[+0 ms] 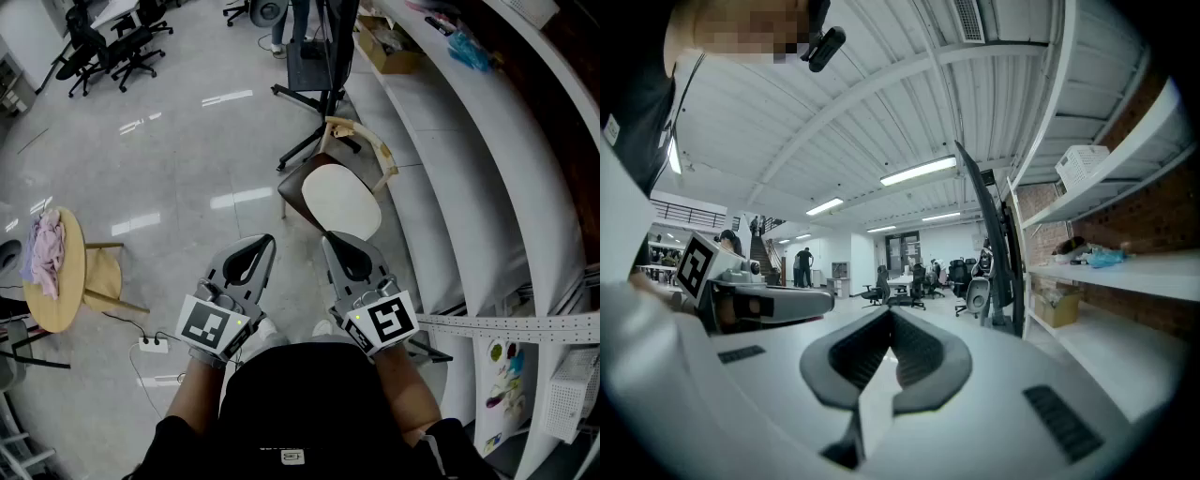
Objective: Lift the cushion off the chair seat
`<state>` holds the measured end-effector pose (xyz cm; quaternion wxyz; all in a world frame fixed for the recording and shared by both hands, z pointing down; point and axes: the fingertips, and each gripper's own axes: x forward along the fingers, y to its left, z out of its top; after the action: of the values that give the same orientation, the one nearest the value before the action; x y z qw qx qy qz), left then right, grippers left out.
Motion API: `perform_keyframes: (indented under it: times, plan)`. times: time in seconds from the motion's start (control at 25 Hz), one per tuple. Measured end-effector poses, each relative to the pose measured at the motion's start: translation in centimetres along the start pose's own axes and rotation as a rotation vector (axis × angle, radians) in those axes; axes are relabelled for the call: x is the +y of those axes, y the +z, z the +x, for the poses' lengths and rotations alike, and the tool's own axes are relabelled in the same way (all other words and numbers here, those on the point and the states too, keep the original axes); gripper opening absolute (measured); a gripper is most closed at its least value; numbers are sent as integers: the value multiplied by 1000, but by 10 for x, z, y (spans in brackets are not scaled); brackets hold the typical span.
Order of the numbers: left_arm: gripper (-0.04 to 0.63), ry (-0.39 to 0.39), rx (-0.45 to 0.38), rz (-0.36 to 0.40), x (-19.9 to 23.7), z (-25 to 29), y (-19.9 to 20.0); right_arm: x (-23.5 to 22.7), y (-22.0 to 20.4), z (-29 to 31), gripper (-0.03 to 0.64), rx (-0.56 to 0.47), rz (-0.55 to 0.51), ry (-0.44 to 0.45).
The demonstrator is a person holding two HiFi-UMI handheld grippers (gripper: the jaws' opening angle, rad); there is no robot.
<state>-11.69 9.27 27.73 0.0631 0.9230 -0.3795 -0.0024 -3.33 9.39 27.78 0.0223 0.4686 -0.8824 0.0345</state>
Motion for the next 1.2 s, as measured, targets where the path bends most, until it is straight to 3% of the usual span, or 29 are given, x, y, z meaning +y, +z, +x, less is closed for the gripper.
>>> perform_keyframes:
  times: [0.8,1.2]
  plan:
    - [12,-23,14,-39,73,-67,-10,70,-22,66,11,49,-24,16]
    - [12,-7,28,-94,86,-58,-22,57,-40,84,11,76,27,50]
